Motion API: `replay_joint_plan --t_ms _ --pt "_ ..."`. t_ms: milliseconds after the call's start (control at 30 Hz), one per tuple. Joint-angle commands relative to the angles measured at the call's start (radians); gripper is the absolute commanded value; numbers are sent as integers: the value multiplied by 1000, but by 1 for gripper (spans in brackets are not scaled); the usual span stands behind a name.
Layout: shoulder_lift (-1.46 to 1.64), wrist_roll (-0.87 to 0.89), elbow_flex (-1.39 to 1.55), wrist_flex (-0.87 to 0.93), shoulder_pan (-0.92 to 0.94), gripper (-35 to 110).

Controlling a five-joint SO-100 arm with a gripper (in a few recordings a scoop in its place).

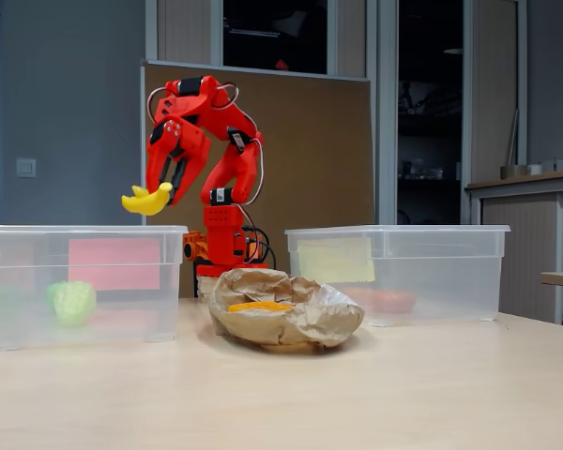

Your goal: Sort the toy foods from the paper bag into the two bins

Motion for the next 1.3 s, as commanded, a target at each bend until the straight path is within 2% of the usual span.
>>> replay_joint_plan --t_ms 0,367,567,933,1267 --pt "-6 3 32 -40 58 1" --pt "-261 -64 -20 -141 187 1" --pt "-348 -127 -20 -218 225 8" --pt "-362 -209 29 -281 201 20" --pt "-267 -218 28 -267 98 16"
